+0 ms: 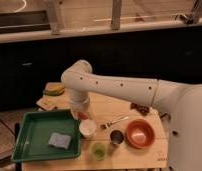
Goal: Place apple in paper cup
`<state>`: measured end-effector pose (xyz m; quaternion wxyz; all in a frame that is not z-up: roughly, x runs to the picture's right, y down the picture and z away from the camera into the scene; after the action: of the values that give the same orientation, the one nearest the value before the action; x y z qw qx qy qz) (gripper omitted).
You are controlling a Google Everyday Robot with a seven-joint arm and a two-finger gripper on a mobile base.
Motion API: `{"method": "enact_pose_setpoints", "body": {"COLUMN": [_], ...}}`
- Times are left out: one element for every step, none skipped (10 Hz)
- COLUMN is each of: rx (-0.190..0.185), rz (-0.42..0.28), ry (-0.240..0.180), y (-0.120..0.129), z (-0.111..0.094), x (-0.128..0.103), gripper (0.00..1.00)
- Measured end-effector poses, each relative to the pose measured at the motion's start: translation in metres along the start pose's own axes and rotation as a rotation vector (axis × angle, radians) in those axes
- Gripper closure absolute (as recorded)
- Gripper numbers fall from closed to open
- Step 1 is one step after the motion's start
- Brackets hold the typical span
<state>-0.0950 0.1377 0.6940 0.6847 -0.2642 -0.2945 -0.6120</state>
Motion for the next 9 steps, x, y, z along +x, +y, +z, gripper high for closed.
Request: {"method": "enact_pose_setpoints", "body": {"rx": [0.001, 0.000, 0.001, 0.002, 0.002, 0.002, 0.002, 0.001, 0.001], "rz": [0.001, 0.000, -0.002, -0.004, -0.004, -0.003, -0.002, 0.000, 0.000], "ry": [-0.002, -0.003, -0.004, -0.006, -0.007, -0.009, -0.009, -0.011, -0.012], "y": [0.000, -0.001, -0.001, -0.002, -0.002, -0.003, -0.002, -0.002, -0.002], "z": [-0.001, -0.002, -0.002, -0.003, -0.003, -0.004, -0.005, -0.005, -0.006], "x": [-0.002, -0.004, -0.005, -0.007, -0.009, -0.010, -0.011, -0.014, -0.015], "gripper": [1.00, 1.00, 1.00, 1.00, 1.00, 0.96, 0.88, 0.78, 0.69]}}
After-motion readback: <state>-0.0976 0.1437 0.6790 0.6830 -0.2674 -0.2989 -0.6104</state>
